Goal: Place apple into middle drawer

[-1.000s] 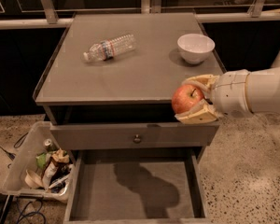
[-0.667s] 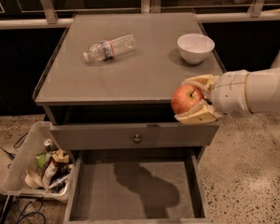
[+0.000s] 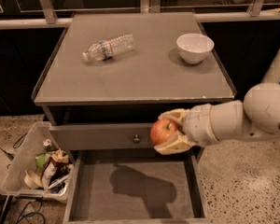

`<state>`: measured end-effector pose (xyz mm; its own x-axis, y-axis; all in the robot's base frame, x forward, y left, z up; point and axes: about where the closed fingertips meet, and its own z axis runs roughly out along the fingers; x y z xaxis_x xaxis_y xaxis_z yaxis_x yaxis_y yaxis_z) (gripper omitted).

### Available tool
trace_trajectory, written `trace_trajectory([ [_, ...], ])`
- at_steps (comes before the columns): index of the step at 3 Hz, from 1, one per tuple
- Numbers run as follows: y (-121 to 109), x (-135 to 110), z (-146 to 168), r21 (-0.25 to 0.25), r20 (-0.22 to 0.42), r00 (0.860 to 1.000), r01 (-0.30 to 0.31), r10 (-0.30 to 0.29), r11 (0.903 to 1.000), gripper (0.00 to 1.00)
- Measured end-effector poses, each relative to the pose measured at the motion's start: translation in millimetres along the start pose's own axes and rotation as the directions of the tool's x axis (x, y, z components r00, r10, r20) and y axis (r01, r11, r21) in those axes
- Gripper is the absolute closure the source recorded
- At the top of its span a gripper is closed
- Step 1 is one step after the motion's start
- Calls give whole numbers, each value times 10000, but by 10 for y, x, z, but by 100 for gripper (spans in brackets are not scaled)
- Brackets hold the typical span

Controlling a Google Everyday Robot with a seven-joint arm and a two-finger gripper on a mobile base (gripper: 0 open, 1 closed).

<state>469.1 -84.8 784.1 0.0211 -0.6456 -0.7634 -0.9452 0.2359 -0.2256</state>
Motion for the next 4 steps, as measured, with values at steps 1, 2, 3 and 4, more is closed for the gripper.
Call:
trace_trajectory([
  [1,295,235,320,-705,67,9993,-349,355,9969,100],
  [2,580,473,611,-958,-105,9998,-195,185,9952,100],
  [3,678,760,864,-356,-116,9999,18,-22,9994,100],
  [4,494,1028,1017,829,153,9998,-109,97,9965,100],
])
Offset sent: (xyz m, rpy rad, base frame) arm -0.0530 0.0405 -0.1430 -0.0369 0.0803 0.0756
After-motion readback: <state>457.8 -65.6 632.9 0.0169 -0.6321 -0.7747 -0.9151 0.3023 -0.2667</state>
